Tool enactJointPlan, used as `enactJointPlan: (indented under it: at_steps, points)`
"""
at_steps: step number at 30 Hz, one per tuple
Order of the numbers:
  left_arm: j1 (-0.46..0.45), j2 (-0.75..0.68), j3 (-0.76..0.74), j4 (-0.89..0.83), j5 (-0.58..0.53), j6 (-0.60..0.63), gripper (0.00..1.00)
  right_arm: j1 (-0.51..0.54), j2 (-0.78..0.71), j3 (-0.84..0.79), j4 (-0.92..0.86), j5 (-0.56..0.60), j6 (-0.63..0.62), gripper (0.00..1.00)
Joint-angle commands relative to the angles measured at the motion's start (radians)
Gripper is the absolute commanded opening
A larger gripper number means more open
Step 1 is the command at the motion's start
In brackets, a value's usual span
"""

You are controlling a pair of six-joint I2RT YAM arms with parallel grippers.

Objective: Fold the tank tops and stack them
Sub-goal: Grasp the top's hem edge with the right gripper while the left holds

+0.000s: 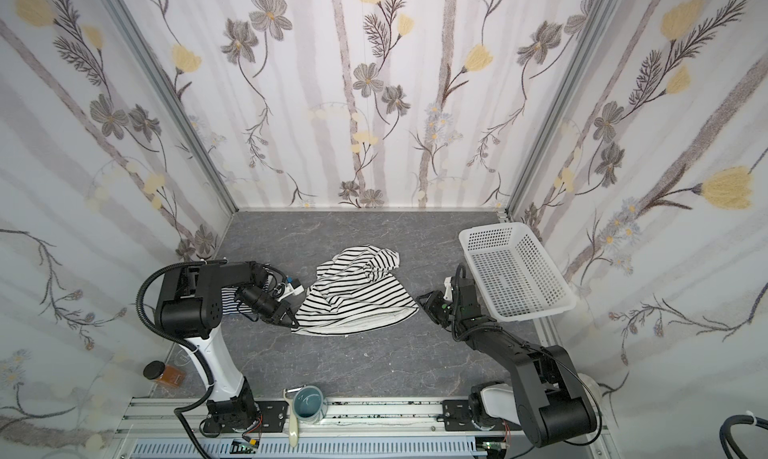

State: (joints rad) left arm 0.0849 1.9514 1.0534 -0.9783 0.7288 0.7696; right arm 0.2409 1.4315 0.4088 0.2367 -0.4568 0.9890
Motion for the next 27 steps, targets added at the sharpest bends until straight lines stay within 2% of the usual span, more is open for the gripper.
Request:
enactJointPlan:
  at_steps: [1,6,9,17,21,27]
  points:
    - [0.01,0.011,0.015,0.0,0.007,0.005,0.0,0.0,0.012,0.042,-0.151,0.093,-0.108,0.33]
    - [0.014,0.01,0.019,0.0,0.01,-0.002,0.0,0.021,0.02,0.09,-0.289,0.186,-0.216,0.3]
    - [0.013,0.011,0.023,0.0,0.014,-0.006,0.0,0.056,0.06,0.125,-0.332,0.188,-0.265,0.31]
    - [0.013,0.013,0.034,0.0,0.015,-0.02,0.0,0.165,0.157,0.188,-0.379,0.274,-0.294,0.32]
    - [0.014,0.011,0.034,0.0,0.018,-0.025,0.0,0.171,0.218,0.191,-0.342,0.272,-0.291,0.32]
    - [0.016,0.007,0.031,0.001,0.018,-0.026,0.0,0.168,0.276,0.223,-0.33,0.328,-0.295,0.33]
